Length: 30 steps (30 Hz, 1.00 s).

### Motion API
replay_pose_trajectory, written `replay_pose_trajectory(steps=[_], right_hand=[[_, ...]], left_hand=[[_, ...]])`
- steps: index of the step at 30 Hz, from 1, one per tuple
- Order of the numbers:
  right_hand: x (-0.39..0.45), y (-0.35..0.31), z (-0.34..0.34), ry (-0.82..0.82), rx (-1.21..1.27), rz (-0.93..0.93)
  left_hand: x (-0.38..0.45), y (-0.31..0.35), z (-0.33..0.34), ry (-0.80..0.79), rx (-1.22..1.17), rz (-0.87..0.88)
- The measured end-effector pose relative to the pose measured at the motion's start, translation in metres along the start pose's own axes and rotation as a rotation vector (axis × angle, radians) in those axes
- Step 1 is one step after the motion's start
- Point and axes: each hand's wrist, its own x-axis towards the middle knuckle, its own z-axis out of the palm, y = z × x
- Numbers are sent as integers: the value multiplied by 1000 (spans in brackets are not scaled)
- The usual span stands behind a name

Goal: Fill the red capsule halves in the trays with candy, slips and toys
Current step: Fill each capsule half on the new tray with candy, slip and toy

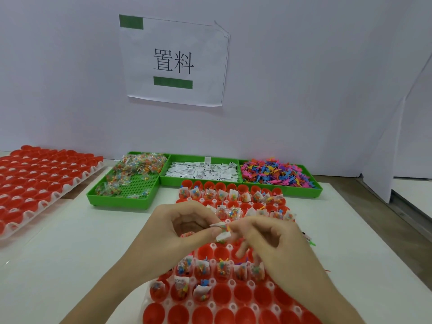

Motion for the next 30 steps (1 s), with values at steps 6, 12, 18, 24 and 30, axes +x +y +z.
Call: replay_pose_trajectory(steps=[6, 12, 18, 24, 30], right_hand=[[59, 13, -59, 101, -243, 63], [146, 79, -111, 152, -692, 121], [177, 121, -120, 12, -801, 119], [192, 131, -113, 26, -906, 123], [200, 124, -103, 39, -970, 178]], left_hand=[[2, 1, -6, 58, -14, -34], [3, -1, -4, 92, -3, -56], [3, -2, -7, 99, 22, -82], [6, -3, -10, 120, 32, -59], [6, -5, -12, 128, 41, -50]])
